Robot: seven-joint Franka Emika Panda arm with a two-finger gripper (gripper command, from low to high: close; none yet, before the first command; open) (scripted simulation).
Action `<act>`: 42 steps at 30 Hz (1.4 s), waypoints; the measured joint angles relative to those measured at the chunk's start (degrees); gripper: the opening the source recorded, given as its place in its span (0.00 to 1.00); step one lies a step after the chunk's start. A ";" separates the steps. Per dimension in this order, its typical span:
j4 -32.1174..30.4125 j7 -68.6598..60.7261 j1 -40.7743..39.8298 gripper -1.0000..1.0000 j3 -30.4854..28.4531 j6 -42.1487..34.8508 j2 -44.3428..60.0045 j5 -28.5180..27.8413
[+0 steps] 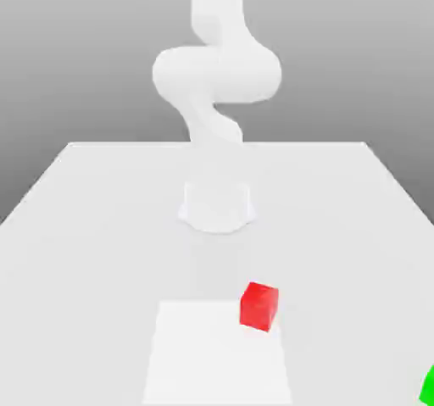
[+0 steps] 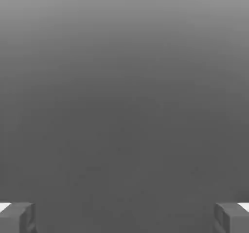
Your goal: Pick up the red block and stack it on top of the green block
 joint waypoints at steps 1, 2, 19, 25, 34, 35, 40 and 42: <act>-1.66 1.43 -0.17 0.50 0.72 1.37 1.90 0.29; -3.29 2.80 -0.34 0.50 1.43 2.76 3.78 0.58; -29.29 30.07 -1.29 0.50 11.43 29.46 40.71 0.01; -28.03 37.54 4.36 0.00 3.58 39.70 53.08 -9.61; -28.51 35.72 3.16 0.00 5.48 37.23 50.04 -7.05; -28.80 34.50 2.85 0.00 6.24 35.65 48.13 -5.33; -29.24 28.88 4.23 0.00 7.26 27.38 39.35 0.75; -26.14 24.47 5.79 0.00 7.72 25.10 40.22 0.94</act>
